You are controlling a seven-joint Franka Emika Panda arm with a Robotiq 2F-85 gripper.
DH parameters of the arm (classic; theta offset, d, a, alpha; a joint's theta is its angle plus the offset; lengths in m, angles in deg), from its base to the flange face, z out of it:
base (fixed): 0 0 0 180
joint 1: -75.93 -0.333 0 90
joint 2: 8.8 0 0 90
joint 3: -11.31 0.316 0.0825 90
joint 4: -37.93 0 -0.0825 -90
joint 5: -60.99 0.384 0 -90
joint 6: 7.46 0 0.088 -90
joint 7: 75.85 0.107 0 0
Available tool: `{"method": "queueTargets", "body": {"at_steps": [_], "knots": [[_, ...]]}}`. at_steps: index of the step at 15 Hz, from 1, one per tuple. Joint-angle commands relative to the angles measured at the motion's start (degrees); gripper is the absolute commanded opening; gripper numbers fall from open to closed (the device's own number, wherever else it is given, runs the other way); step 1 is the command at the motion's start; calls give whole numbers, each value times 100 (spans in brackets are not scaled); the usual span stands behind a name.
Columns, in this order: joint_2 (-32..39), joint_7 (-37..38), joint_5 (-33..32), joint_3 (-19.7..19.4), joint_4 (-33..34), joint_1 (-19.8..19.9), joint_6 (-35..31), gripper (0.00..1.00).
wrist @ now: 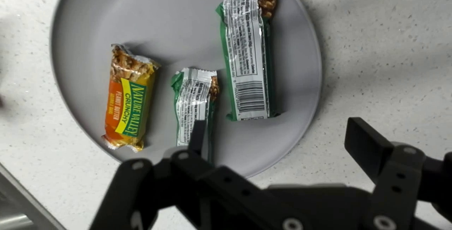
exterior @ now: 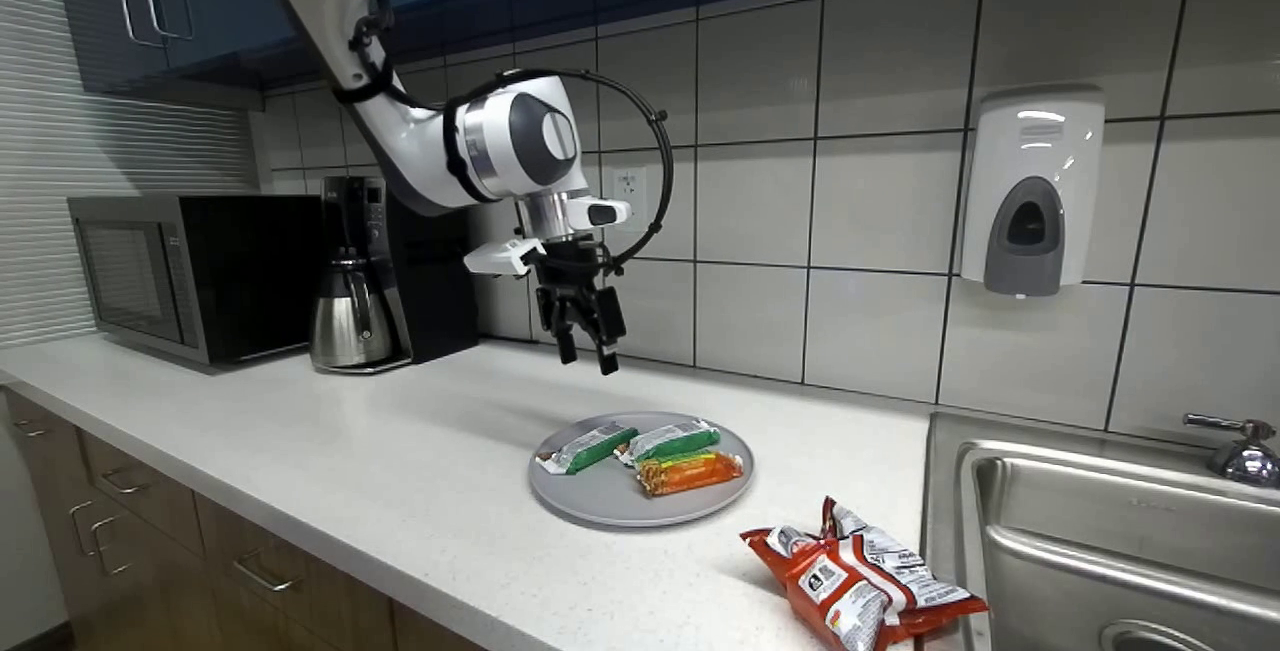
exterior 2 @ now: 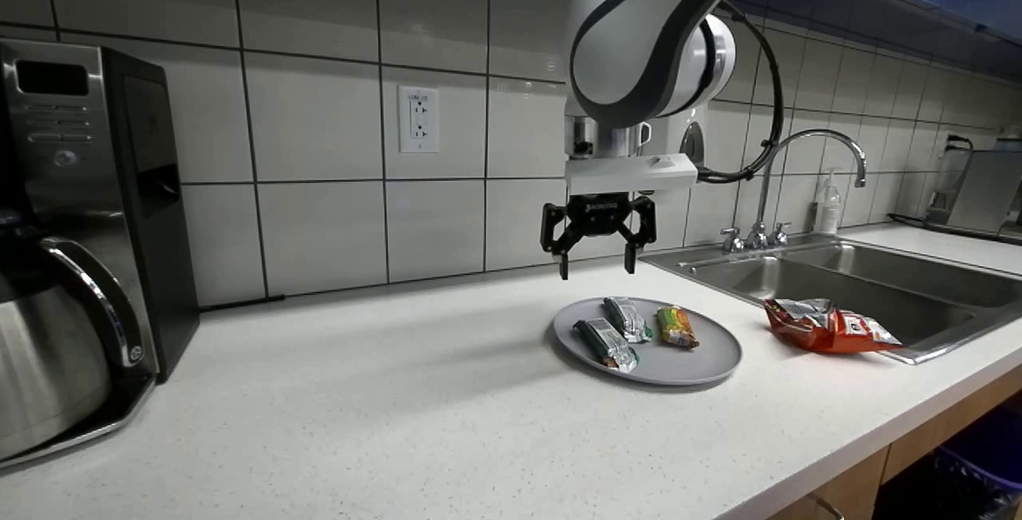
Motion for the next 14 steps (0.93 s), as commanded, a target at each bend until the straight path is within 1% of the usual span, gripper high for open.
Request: {"method": "queueTargets", "body": {"at_steps": [1, 6, 8, 11, 14], "knots": [[-534, -388, -56, 207, -548, 201, -138, 100], [-933, -1293, 193, 463, -1009, 446, -375, 100], [-1091, -1818, 435, 628, -1204, 607, -527, 100], [-1336, -2673, 983, 871, -1481, 836, -660, 100], [-1613, -3716, 1735, 1131, -1742, 1042, -658, 100]]}}
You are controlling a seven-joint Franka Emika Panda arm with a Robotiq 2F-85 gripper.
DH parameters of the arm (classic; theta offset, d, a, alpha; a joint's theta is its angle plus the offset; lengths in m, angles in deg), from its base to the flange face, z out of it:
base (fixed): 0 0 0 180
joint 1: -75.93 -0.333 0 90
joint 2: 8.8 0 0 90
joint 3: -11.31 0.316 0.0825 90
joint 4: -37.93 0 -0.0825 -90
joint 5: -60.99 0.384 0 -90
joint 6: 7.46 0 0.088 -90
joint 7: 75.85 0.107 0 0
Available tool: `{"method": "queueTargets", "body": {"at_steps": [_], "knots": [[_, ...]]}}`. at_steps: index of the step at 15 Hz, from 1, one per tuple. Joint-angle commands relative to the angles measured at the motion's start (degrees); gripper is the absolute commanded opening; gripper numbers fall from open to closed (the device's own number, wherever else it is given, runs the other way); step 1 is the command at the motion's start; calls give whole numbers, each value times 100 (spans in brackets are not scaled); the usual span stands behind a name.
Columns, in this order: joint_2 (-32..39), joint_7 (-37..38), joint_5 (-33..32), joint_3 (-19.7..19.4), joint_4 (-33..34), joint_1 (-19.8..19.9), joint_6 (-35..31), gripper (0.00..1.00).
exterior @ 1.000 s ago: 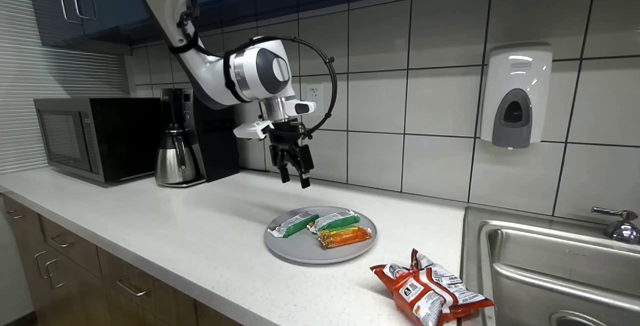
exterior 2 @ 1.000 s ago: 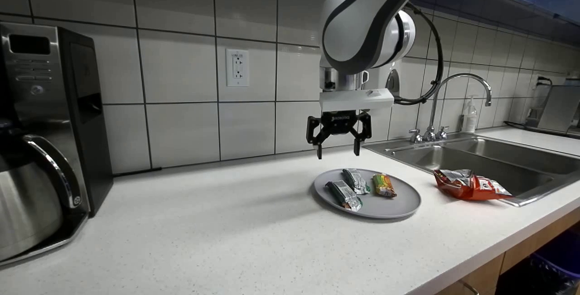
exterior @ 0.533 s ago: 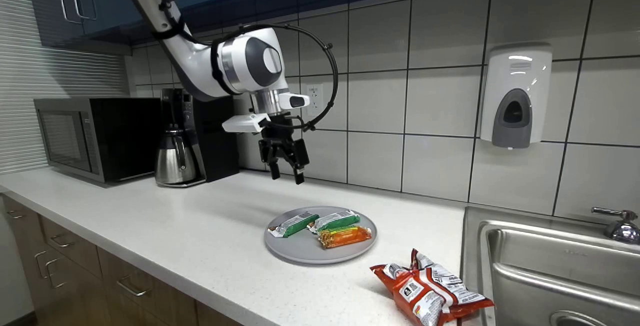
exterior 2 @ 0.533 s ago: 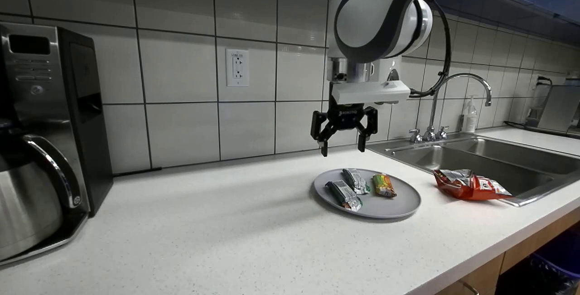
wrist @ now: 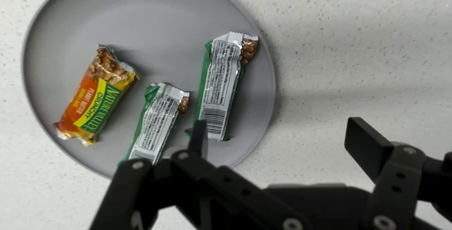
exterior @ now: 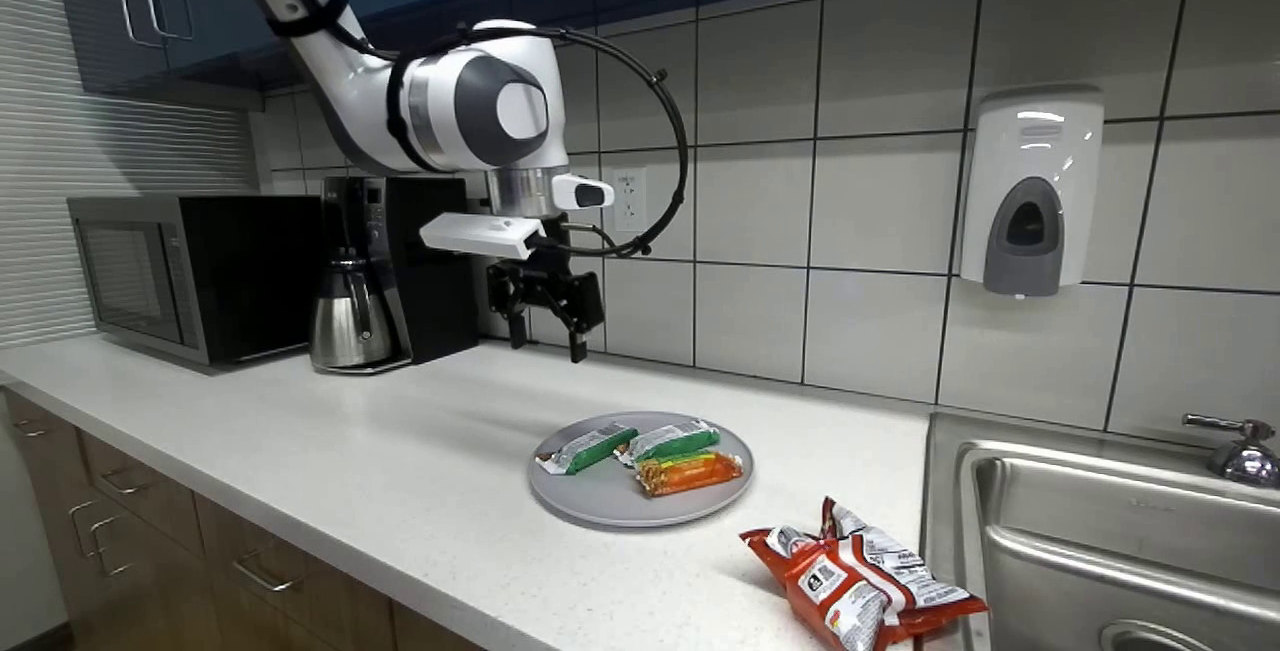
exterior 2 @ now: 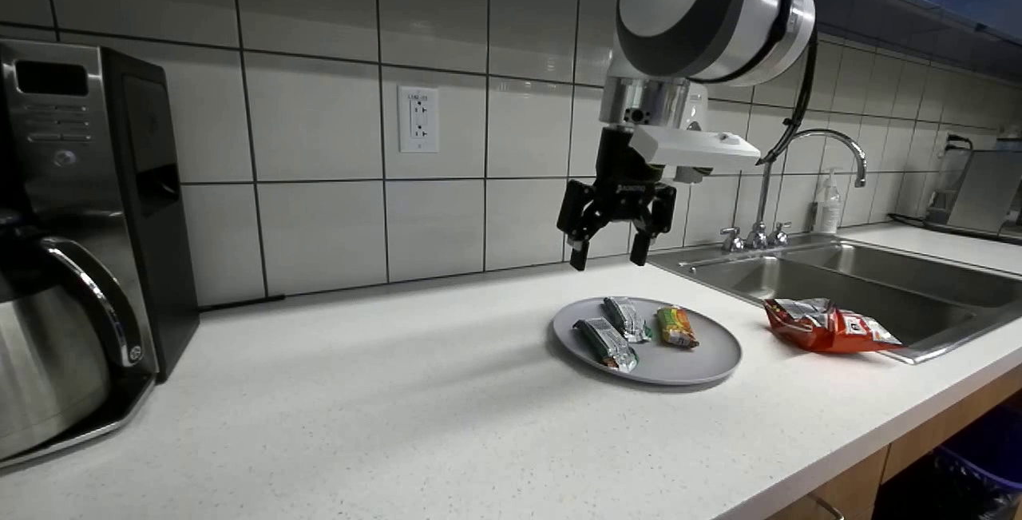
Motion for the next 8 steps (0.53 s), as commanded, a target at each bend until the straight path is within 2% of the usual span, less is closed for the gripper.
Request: {"method": "queueTargets", "body": {"at_steps": [1, 2, 4, 8], "knots": [[-593, -1329, 866, 431, -527, 369, -29, 100], [-177, -644, 438, 266, -156, 228, 12, 100], [-337, -1024, 683, 353, -295, 281, 13, 100], [-415, -1086, 691, 369, -373, 285, 13, 100]]}}
